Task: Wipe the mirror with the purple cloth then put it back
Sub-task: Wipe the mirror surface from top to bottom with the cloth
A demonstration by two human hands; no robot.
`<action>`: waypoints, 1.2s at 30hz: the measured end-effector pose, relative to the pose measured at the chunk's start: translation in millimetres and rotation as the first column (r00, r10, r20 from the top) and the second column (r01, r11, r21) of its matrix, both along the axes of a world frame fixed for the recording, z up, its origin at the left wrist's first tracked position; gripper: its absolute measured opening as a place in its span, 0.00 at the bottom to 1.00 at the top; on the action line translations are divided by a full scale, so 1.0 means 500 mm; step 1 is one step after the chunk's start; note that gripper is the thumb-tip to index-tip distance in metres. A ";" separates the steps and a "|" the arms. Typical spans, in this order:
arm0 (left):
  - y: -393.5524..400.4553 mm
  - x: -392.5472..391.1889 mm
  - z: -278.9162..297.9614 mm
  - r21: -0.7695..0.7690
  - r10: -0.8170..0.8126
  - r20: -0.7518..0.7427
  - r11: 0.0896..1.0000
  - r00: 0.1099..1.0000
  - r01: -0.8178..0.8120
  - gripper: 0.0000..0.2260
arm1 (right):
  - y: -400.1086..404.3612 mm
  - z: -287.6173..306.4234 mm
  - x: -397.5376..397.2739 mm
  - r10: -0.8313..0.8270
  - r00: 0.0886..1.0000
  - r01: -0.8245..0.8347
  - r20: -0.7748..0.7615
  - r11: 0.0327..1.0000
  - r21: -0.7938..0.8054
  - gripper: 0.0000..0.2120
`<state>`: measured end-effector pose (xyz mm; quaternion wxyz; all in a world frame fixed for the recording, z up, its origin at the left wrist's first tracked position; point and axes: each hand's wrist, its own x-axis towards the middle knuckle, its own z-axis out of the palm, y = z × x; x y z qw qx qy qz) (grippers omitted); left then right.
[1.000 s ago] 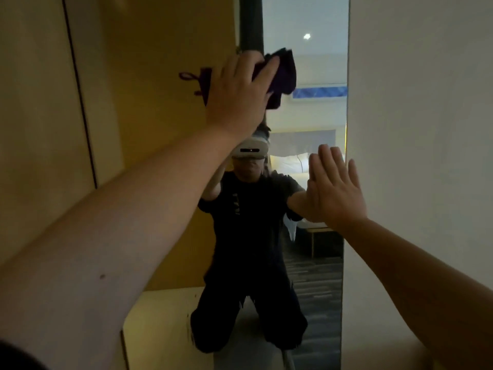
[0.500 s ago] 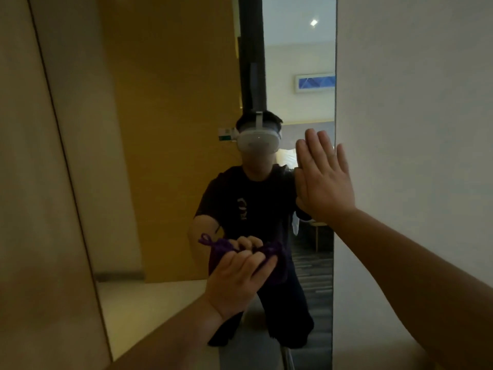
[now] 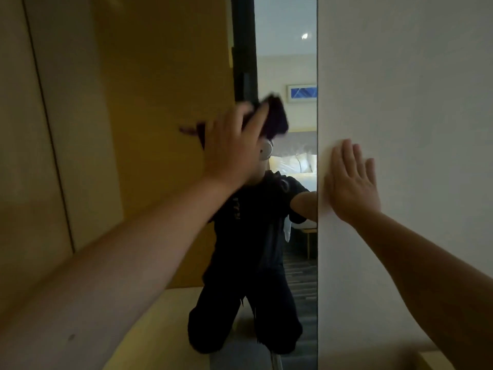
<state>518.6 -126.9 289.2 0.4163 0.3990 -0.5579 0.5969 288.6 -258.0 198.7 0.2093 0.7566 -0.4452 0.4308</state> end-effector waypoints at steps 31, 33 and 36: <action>0.075 0.035 -0.559 0.487 -0.024 0.118 0.873 0.993 -0.037 0.17 | 0.131 -0.073 0.050 0.142 0.973 -0.144 0.180 0.990 -0.001 0.29; 0.114 0.095 -0.535 0.428 0.027 0.080 0.902 0.996 -0.059 0.17 | 0.181 -0.124 0.113 0.216 0.971 -0.213 0.099 0.976 -0.040 0.28; 0.170 0.187 -0.531 0.389 0.102 -0.007 0.917 0.995 -0.091 0.16 | 0.247 -0.229 0.233 0.291 0.944 -0.304 -0.157 0.951 -0.063 0.28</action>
